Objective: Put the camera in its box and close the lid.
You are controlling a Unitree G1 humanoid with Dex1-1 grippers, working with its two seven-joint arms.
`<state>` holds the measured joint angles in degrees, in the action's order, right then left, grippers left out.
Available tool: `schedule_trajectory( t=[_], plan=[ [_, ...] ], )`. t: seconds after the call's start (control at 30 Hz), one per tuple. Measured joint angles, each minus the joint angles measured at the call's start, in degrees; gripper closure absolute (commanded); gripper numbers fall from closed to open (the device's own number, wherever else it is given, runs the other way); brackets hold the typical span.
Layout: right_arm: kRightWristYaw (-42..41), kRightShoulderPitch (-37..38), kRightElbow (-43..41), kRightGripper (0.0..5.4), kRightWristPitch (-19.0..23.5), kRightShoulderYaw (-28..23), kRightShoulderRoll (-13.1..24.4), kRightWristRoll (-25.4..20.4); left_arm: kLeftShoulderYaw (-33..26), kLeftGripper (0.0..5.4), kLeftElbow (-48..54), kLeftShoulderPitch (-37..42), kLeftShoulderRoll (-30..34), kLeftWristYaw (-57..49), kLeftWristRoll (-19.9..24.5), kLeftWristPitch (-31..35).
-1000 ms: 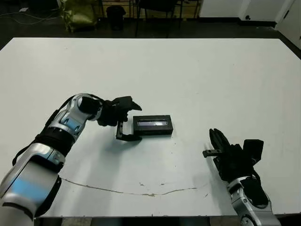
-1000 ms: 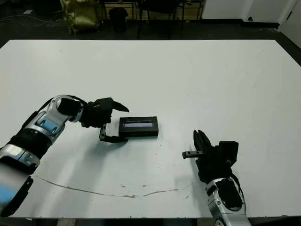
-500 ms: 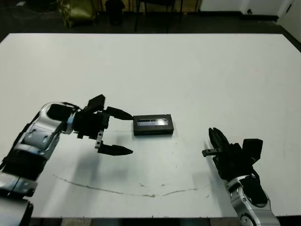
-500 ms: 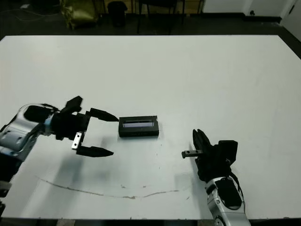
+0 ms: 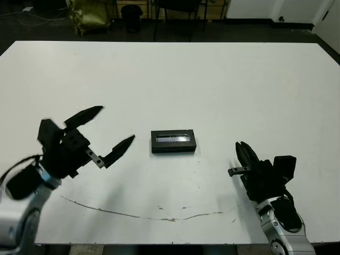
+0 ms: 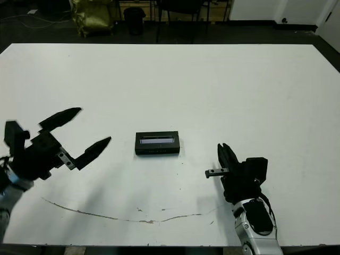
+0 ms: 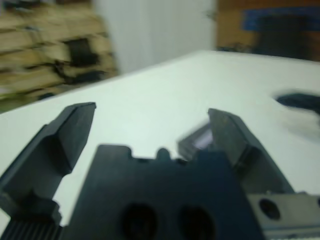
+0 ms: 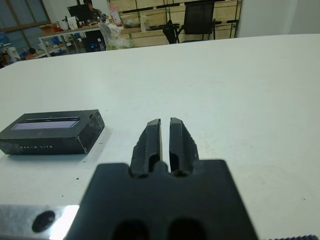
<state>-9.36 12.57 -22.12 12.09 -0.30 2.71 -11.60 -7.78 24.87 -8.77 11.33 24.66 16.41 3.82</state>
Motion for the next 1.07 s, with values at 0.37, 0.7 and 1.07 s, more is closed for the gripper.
schedule_trajectory(
  t=[0.37,0.7,1.07],
  plan=[
    [0.58,0.25,-1.71,5.4,0.2,1.69,-0.75,0.09,7.14,3.12,-4.73,-8.34,-16.41,-16.57,-8.08,-15.13],
    [0.53,0.34,0.65,5.4,-5.07,3.47,-1.26,1.69,9.0,5.38,-8.85,-11.3,-16.07,-19.99,-12.2,-16.1],
    [0.35,0.45,1.83,5.4,-6.47,3.93,-1.64,1.74,9.34,5.38,-9.85,-10.49,-14.71,-19.98,-13.13,-15.01]
  ],
)
